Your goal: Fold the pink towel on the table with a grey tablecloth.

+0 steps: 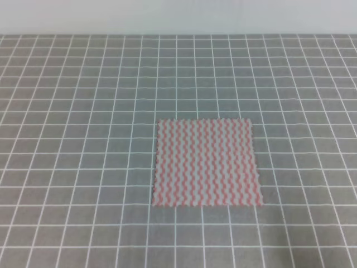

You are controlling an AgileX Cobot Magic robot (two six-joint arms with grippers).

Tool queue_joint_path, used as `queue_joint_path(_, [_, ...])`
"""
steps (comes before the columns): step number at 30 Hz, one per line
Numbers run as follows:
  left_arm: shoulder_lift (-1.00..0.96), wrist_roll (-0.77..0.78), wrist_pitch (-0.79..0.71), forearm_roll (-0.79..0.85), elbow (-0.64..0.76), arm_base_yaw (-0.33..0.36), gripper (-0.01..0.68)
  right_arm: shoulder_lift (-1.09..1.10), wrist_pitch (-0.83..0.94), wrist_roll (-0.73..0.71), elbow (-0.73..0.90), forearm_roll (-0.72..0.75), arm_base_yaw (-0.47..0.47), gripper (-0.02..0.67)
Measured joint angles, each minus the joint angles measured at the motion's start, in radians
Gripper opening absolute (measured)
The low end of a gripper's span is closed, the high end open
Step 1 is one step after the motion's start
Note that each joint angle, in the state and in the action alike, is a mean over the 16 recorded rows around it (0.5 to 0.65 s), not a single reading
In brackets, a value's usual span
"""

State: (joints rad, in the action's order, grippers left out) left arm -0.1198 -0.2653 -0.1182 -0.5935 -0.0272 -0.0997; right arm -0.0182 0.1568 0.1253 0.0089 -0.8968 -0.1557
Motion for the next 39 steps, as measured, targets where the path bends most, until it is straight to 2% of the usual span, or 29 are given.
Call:
queue_joint_path(10, [-0.251, 0.272, -0.155, 0.006, -0.239, 0.0, -0.001, -0.276, 0.155, -0.227, -0.167, 0.075, 0.0, -0.016])
queue_joint_path(16, [-0.469, 0.492, -0.245, 0.006, -0.388, 0.0, -0.001, -0.566, 0.271, -0.388, -0.342, 0.173, 0.0, -0.016])
queue_joint_path(22, [-0.665, 0.625, -0.295, -0.001, -0.454, 0.0, -0.001, -0.871, 0.433, -0.468, -0.537, 0.264, -0.001, -0.016])
queue_joint_path(28, [-0.788, 0.701, -0.312, -0.021, -0.465, -0.027, -0.001, -1.14, 0.59, -0.429, -0.746, 0.384, -0.04, -0.017])
queue_joint_path(36, [-0.833, 0.737, -0.3, -0.043, -0.466, -0.091, 0.0, -1.411, 0.694, -0.189, -0.996, 0.679, -0.188, -0.007])
queue_joint_path(39, [-0.833, 0.744, -0.294, -0.047, -0.466, -0.114, 0.0, -1.486, 0.694, -0.093, -1.055, 0.772, -0.244, 0.032])
